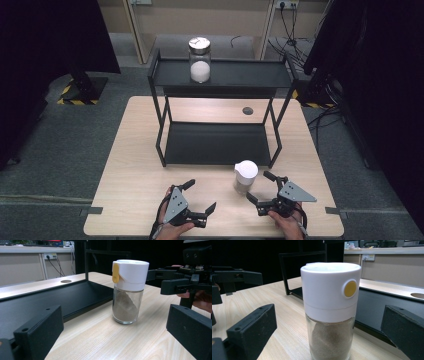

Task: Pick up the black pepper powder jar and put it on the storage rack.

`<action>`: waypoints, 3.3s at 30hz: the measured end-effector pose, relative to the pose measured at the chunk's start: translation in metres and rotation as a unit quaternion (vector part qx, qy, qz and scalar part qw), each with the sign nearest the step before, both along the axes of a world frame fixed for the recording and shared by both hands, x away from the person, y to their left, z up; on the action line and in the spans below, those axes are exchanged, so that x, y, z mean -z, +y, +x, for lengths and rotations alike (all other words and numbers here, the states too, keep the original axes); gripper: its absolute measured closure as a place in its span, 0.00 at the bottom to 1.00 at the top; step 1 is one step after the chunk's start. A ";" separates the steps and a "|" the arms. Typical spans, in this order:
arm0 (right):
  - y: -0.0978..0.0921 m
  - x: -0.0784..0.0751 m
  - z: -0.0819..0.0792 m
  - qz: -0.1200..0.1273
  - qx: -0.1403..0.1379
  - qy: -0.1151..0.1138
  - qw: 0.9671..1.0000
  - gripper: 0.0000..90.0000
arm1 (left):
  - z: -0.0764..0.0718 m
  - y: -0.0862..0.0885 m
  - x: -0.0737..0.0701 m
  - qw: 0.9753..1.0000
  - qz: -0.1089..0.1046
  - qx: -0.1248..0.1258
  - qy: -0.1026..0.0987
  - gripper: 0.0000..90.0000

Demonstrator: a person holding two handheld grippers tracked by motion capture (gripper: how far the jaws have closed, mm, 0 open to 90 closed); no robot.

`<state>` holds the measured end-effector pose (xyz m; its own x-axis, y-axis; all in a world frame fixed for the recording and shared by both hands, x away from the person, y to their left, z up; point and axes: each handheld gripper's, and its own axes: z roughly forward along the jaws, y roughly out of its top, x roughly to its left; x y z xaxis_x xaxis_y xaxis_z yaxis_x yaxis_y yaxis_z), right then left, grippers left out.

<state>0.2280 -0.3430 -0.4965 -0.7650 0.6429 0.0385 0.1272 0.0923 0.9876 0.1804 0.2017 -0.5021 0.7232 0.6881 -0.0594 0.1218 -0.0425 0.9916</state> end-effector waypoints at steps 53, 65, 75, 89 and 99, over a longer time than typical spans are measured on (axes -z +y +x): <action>0.029 0.000 0.031 -0.029 -0.005 0.001 1.000 0.17 | 0.001 0.000 0.002 1.000 -0.004 0.000 0.007 0.01; 0.030 0.000 0.035 -0.035 -0.007 0.010 0.999 0.32 | 0.001 0.000 0.002 1.000 -0.003 0.001 0.006 0.01; 0.030 -0.004 0.031 -0.035 0.000 0.012 0.999 0.34 | 0.001 0.000 0.002 1.000 -0.003 0.000 0.007 0.01; 0.026 -0.021 0.026 -0.024 -0.010 -0.006 1.000 0.34 | 0.001 0.000 0.003 1.000 -0.003 -0.004 0.009 0.01; 0.024 -0.039 0.026 -0.024 -0.014 -0.008 1.000 0.34 | 0.002 0.001 0.003 1.000 -0.004 -0.006 0.010 0.01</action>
<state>0.2545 -0.3186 -0.4573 -0.7830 0.6220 -0.0036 0.1088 0.1427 0.9838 0.1821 0.2026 -0.5051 0.7140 0.6956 -0.0803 0.1428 -0.0323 0.9892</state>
